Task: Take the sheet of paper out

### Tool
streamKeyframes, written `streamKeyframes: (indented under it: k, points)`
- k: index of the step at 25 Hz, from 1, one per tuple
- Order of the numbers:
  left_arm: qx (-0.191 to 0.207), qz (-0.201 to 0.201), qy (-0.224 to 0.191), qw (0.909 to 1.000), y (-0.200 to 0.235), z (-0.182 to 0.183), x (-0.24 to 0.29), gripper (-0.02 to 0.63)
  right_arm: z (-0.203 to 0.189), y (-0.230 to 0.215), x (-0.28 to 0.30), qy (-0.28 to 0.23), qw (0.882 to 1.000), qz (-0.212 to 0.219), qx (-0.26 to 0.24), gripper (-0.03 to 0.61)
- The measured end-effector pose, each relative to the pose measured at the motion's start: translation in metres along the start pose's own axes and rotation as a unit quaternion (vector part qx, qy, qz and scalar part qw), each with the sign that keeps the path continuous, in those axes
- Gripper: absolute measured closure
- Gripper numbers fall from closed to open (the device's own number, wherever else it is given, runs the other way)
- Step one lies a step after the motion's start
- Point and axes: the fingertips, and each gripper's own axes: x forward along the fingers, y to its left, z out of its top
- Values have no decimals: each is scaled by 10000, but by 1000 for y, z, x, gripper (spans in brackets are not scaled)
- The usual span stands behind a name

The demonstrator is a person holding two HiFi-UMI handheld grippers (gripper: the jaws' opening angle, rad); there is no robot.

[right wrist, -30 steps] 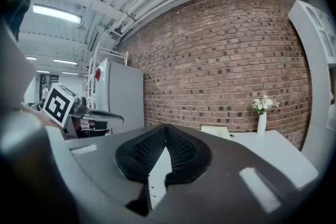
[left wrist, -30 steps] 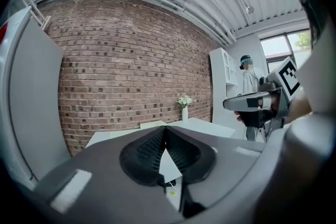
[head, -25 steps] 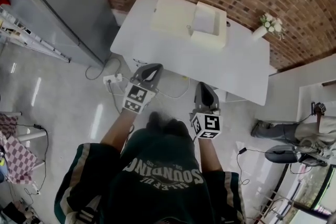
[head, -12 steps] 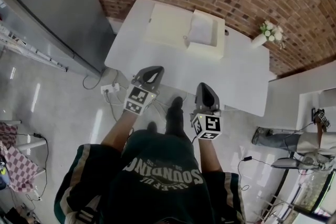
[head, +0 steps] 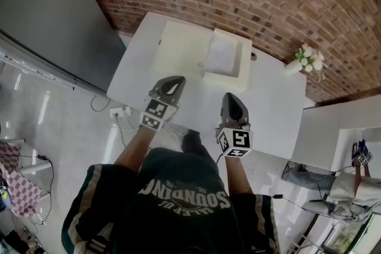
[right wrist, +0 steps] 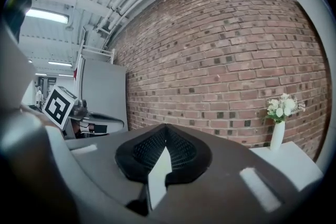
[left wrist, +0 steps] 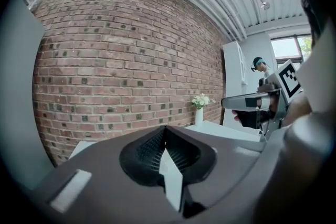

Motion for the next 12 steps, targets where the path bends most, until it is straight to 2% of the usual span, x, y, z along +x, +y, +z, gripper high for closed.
streamKeyframes:
  k: [6, 12]
  points:
    - [93, 135, 67, 9998, 1, 19, 72, 603, 15, -51, 46, 43, 9993, 281, -236, 578]
    - [75, 266, 227, 9994, 5, 26, 102, 603, 18, -80, 75, 107, 9988, 456, -133, 578]
